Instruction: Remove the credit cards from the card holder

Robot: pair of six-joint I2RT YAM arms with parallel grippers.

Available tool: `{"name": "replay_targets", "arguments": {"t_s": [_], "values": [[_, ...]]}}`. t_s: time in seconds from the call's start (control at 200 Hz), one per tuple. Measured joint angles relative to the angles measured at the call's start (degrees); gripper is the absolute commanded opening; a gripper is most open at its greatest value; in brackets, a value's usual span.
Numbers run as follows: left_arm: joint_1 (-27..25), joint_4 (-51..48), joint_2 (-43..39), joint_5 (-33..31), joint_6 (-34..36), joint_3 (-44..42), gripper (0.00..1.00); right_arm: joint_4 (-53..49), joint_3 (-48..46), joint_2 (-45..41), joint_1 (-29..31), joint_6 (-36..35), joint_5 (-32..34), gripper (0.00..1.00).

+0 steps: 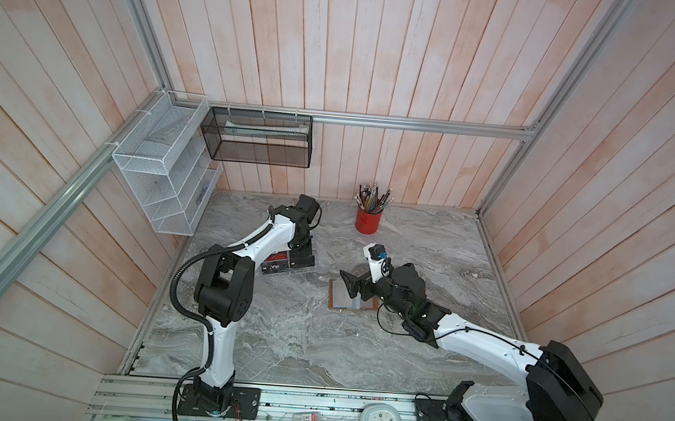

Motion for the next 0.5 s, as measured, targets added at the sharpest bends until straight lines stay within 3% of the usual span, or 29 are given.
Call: {"name": "replay_targets", "arguments": {"t_s": [0.5], "values": [[0.6,-1.3,0.0,-0.3,0.0,0.0,0.00,1.2,-0.1,1.3,-0.3,1.0,-1.2,0.98]]}}
